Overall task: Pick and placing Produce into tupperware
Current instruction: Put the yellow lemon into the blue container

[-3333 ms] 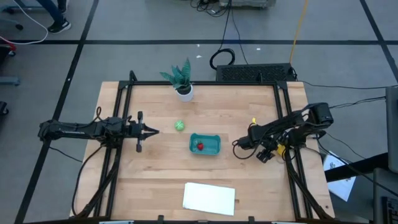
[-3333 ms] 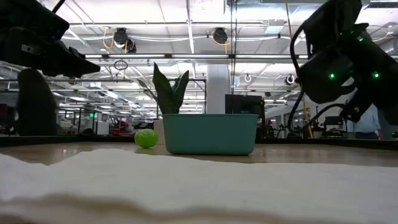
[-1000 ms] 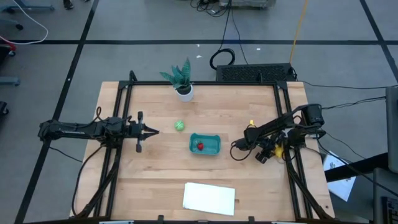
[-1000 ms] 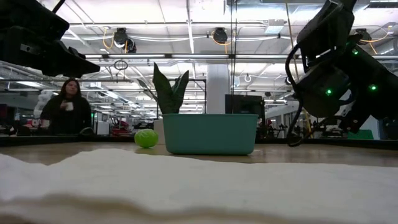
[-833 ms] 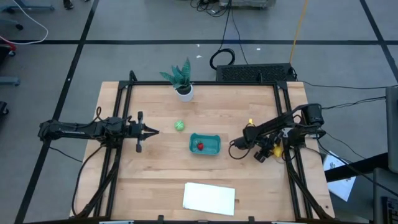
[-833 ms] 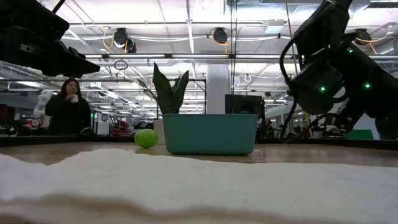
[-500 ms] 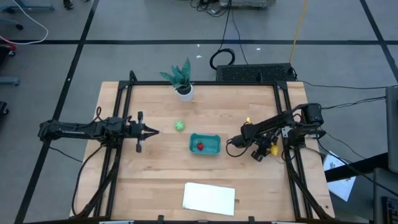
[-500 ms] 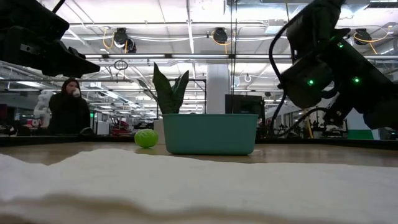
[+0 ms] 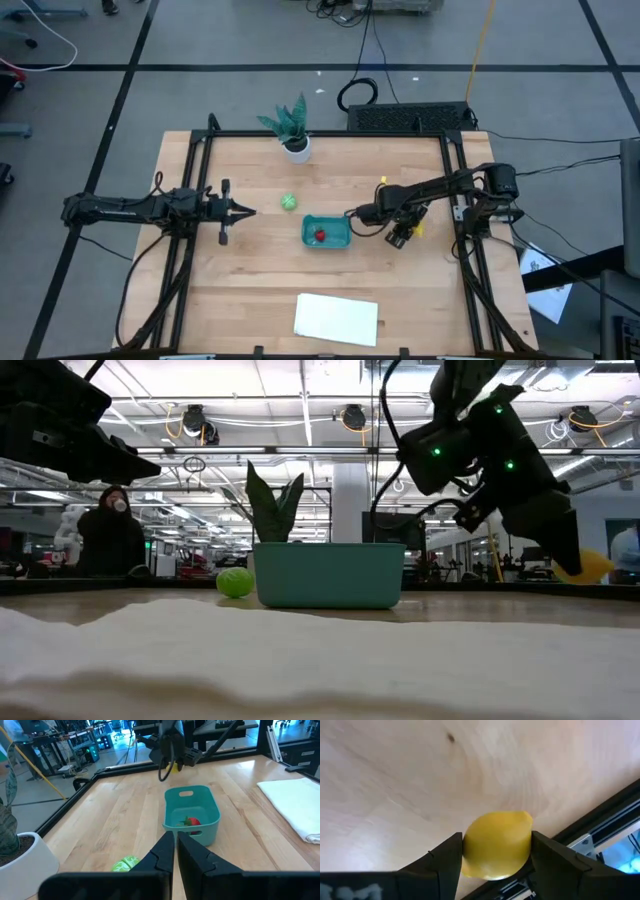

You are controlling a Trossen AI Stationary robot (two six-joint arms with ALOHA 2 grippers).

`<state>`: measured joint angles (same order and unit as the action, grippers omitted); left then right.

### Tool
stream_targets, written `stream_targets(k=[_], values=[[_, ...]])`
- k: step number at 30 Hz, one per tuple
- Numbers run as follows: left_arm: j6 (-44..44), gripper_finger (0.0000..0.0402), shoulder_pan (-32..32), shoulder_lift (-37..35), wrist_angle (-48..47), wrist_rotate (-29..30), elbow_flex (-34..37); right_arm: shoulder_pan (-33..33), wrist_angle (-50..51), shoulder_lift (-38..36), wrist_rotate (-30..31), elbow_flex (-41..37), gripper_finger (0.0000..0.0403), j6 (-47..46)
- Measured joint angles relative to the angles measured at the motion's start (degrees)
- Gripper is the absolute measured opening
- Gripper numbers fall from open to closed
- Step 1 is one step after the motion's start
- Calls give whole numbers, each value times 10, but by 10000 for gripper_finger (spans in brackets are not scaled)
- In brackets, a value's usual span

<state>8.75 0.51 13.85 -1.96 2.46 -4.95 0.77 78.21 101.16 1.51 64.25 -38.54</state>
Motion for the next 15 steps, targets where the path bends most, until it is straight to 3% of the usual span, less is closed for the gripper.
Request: stream_targets(k=[8, 15], values=[[0, 26, 0, 0, 0, 0, 0, 8, -7, -9, 17, 24, 205, 29], [0, 26, 0, 0, 0, 0, 0, 8, -92, -67, 54, 26, 205, 40]])
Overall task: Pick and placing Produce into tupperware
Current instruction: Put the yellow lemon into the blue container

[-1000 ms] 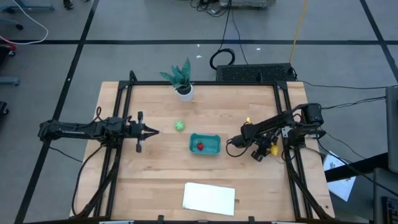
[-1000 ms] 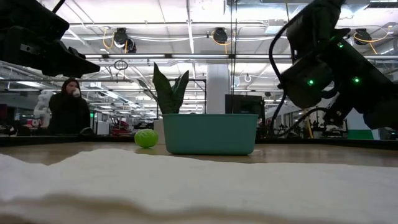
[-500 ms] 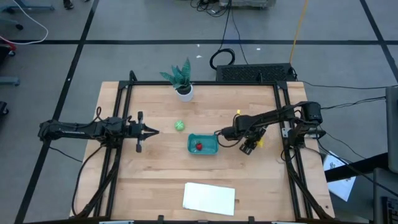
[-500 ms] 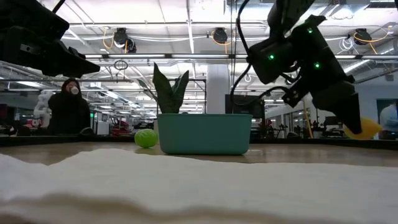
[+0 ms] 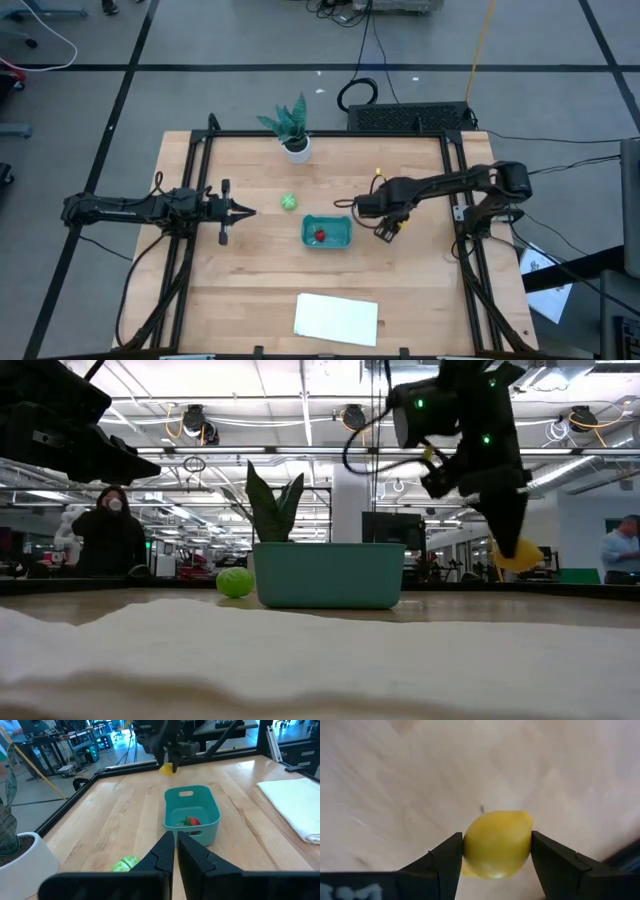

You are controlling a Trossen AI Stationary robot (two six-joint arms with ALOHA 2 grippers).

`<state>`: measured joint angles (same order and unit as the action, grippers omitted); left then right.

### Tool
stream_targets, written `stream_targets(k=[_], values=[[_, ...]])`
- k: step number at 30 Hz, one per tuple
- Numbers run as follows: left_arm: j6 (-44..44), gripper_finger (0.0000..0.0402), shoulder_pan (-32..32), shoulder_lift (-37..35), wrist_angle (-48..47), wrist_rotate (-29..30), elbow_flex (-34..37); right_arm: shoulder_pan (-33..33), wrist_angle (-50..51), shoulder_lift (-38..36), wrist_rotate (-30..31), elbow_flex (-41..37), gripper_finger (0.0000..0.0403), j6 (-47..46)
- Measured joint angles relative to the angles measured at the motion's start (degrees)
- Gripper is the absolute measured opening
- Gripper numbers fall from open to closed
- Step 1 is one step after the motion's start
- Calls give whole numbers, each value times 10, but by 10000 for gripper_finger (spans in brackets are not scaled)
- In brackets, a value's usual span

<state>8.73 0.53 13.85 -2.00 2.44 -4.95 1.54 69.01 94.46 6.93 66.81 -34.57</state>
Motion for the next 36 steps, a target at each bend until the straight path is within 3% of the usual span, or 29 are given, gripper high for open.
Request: stream_targets(k=[9, 19, 23, 28, 36], values=[[0, 26, 0, 0, -1, -4, 0, -4, -127, -80, 38, 0, 205, 28], [-4, 26, 0, 0, -1, -4, 0, -9, -247, -89, 40, 0, 205, 91], [-4, 26, 0, 0, -1, -5, 0, -15, -267, -90, 79, 0, 205, 115], [-5, 26, 0, 0, -1, -5, 0, -26, -320, -98, 85, -3, 205, 142], [-13, 26, 0, 0, 2, -8, 0, -39, -450, -163, 80, -84, 205, 164]])
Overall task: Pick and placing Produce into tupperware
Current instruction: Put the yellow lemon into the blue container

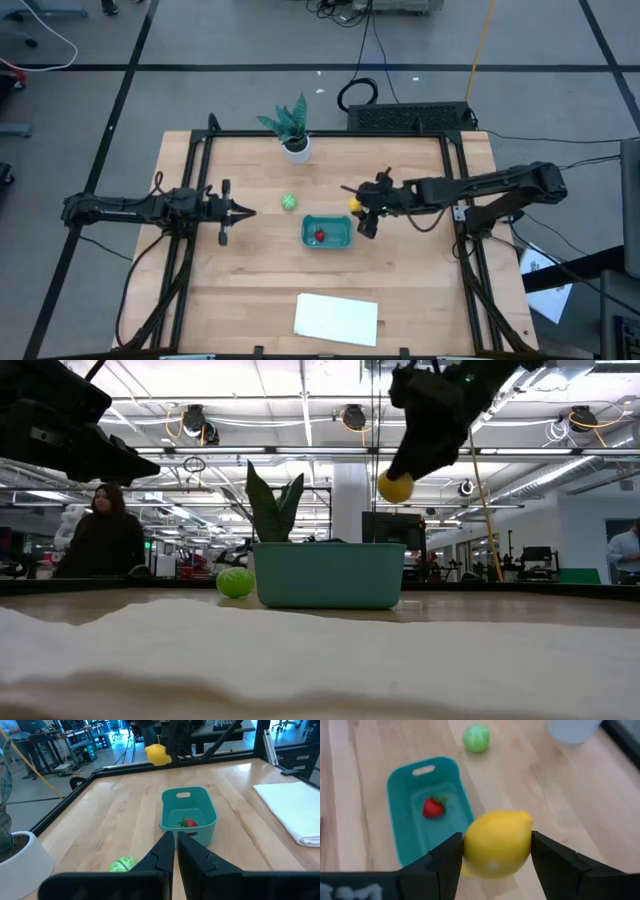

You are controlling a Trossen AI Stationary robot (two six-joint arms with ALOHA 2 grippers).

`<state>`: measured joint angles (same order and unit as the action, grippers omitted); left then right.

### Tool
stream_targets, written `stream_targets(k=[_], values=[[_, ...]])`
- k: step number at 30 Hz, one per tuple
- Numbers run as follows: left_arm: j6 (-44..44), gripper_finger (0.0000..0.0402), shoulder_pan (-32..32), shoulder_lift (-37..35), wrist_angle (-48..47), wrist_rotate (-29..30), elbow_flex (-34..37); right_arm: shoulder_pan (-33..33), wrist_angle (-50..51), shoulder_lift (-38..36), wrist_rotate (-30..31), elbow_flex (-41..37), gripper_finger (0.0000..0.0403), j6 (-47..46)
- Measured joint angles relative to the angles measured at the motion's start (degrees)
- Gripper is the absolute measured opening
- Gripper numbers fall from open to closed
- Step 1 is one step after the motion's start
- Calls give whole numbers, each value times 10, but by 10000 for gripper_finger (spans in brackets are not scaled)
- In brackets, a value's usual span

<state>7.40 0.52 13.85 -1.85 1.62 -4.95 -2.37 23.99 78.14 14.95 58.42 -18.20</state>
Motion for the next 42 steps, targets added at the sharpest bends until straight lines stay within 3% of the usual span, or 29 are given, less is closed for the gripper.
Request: stream_targets(k=[10, 19, 27, 42], values=[[0, 26, 0, 0, 4, -1, 0, 5, -228, -129, -3, -128, 205, 51], [2, 26, 0, 0, 4, -1, 0, 44, -330, -141, -93, -142, 202, 86], [1, 26, 0, 0, 3, -1, 0, 91, -331, -146, -136, -131, 197, 99], [4, 26, 0, 0, 3, -1, 0, 106, -305, -125, -159, -29, 198, 140]])
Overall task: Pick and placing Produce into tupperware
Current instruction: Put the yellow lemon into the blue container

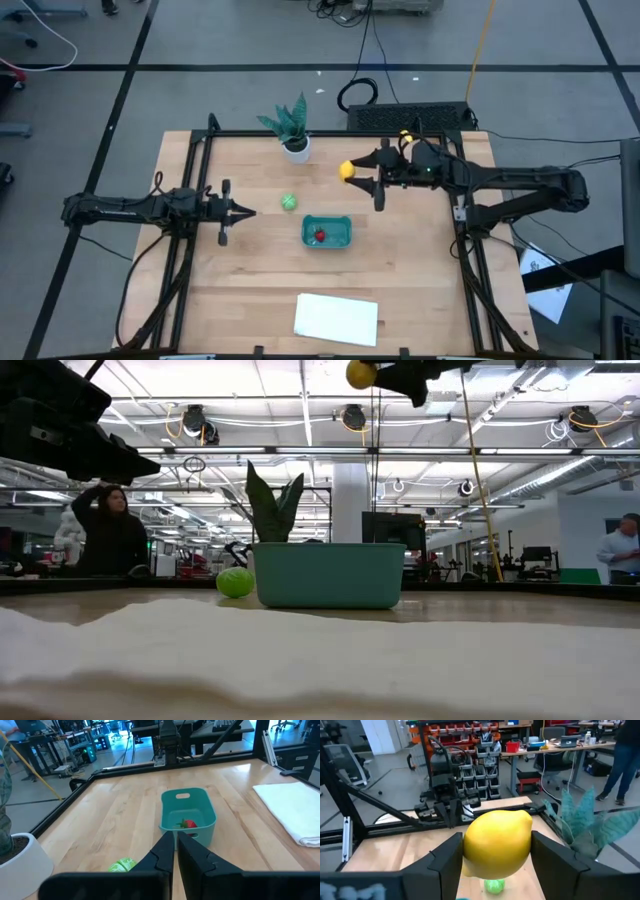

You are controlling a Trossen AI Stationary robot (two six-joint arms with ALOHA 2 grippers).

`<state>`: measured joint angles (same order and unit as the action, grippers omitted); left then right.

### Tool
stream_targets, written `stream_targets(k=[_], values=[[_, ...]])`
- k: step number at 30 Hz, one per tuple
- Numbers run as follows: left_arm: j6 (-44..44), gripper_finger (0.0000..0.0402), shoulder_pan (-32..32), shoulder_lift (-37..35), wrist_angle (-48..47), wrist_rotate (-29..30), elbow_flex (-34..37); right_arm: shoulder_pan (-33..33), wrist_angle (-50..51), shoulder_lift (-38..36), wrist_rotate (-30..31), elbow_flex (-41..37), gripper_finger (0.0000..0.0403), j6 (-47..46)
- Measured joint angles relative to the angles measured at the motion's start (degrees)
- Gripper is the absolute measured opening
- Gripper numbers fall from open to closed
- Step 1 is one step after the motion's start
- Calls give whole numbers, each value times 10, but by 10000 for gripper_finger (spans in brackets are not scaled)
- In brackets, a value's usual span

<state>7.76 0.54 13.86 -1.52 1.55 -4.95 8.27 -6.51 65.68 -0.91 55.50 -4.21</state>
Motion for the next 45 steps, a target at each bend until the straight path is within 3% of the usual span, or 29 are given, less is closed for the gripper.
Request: stream_targets(k=[25, 29, 37, 45], values=[[-1, 26, 0, 0, 0, 0, 0, 15, 20, 93, -12, 14, 198, -11], [-1, 26, 0, 0, 0, 0, 0, 23, 36, 94, -46, 16, 198, -25], [-1, 26, 0, 0, 0, 0, 0, 30, 140, 124, -51, 87, 198, -20], [-1, 26, 0, 0, -4, 0, 0, 30, 299, 208, -52, 197, 198, -8]])
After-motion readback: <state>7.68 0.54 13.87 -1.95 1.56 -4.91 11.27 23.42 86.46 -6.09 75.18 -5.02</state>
